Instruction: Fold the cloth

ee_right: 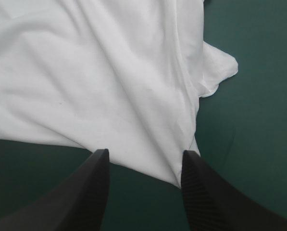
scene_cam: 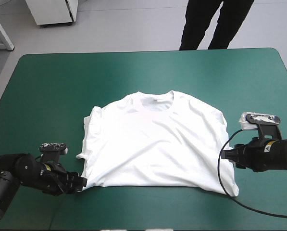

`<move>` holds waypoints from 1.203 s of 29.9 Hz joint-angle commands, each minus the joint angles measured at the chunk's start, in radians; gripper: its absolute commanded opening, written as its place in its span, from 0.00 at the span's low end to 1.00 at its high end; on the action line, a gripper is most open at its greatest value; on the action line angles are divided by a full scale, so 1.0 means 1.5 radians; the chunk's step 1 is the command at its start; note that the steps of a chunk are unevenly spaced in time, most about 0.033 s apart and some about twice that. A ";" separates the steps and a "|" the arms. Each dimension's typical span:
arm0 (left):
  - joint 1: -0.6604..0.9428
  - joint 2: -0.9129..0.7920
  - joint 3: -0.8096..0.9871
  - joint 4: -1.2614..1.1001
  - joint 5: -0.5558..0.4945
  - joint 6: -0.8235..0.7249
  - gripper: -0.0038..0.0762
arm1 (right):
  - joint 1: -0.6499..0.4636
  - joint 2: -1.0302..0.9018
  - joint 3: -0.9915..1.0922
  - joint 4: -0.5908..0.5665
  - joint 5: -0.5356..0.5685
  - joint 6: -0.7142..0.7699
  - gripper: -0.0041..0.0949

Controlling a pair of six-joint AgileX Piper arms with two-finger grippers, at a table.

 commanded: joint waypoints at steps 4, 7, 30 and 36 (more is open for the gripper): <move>-0.003 -0.005 0.019 -0.020 -0.096 -0.006 0.55 | -0.002 -0.005 -0.016 0.004 0.001 0.001 0.46; -0.003 0.016 0.029 -0.013 -0.113 0.008 0.55 | -0.002 -0.005 -0.016 0.005 0.001 0.007 0.46; -0.155 0.211 0.038 0.048 -0.183 -0.013 0.02 | -0.002 -0.003 0.044 -0.042 0.001 0.020 0.45; -0.158 0.211 0.038 0.044 -0.183 -0.013 0.02 | -0.002 -0.003 0.153 -0.029 -0.023 0.019 0.45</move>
